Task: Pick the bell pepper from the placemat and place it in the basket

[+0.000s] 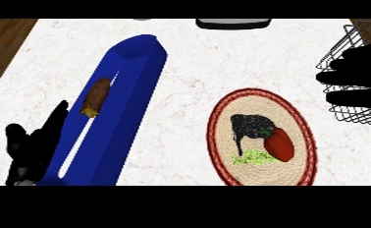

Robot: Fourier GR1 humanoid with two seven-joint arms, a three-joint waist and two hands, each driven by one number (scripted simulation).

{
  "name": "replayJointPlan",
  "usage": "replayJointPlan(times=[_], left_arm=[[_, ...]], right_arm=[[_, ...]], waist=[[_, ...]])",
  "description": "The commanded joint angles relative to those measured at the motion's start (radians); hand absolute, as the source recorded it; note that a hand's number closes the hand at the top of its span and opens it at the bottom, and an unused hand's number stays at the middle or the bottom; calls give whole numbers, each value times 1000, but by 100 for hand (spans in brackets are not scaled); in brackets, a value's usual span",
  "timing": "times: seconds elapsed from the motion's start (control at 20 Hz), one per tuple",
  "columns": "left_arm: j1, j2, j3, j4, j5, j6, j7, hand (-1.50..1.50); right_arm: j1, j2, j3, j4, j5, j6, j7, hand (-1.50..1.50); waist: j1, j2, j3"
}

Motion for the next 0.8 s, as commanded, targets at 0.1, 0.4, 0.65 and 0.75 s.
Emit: replayJointPlan(times=[0.1, 0.4, 0.65, 0.75], left_arm=[[55, -45, -50, 82, 21, -43, 48, 0], [28, -91, -62, 104, -9, -9, 48, 0], [12, -106, -69, 98, -40, -2, 61, 0], [89, -91, -65, 33, -27, -19, 64, 0]], right_arm=[[38, 38, 29, -5, 38, 24, -37, -150], [113, 74, 44, -6, 98, -9, -66, -150], [149, 189, 111, -19, 193, -84, -37, -150], [207, 187, 103, -30, 224, -107, -72, -150]], waist=[[8, 13, -22], [-4, 15, -20], [3, 15, -22], [3, 9, -20]])
